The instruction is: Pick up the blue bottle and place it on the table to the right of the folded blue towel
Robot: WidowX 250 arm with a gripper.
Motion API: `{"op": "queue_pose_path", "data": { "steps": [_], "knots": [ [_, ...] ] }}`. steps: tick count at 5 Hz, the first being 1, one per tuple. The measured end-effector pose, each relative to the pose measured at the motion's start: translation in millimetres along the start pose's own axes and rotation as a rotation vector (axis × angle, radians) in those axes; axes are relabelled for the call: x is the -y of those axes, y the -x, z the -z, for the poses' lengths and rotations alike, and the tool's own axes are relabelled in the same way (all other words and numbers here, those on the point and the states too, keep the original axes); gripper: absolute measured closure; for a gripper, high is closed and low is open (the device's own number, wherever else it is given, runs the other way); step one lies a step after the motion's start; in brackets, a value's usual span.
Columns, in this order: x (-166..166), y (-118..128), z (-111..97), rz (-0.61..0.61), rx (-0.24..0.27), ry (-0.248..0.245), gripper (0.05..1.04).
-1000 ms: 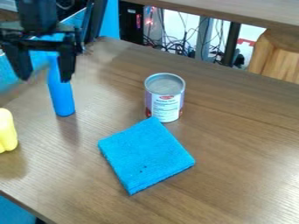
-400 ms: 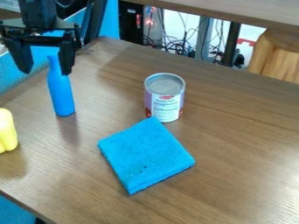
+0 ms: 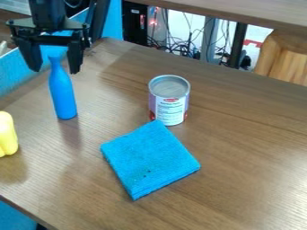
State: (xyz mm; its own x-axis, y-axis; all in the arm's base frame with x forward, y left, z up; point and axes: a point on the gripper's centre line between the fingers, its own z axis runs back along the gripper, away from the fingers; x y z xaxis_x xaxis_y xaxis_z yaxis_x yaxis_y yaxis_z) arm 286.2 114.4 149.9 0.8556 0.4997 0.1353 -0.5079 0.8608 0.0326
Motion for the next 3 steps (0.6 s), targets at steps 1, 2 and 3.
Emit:
{"op": "queue_pose_path", "data": {
  "steps": [1, 2, 3],
  "knots": [
    [-3.9, -8.4, 5.3, -0.028, -0.008, -0.005, 0.083],
    [-4.3, -14.6, 8.5, -0.031, -0.008, -0.013, 0.083],
    [-4.8, -17.7, 13.0, -0.031, -0.014, -0.021, 0.142]
  ]
}}
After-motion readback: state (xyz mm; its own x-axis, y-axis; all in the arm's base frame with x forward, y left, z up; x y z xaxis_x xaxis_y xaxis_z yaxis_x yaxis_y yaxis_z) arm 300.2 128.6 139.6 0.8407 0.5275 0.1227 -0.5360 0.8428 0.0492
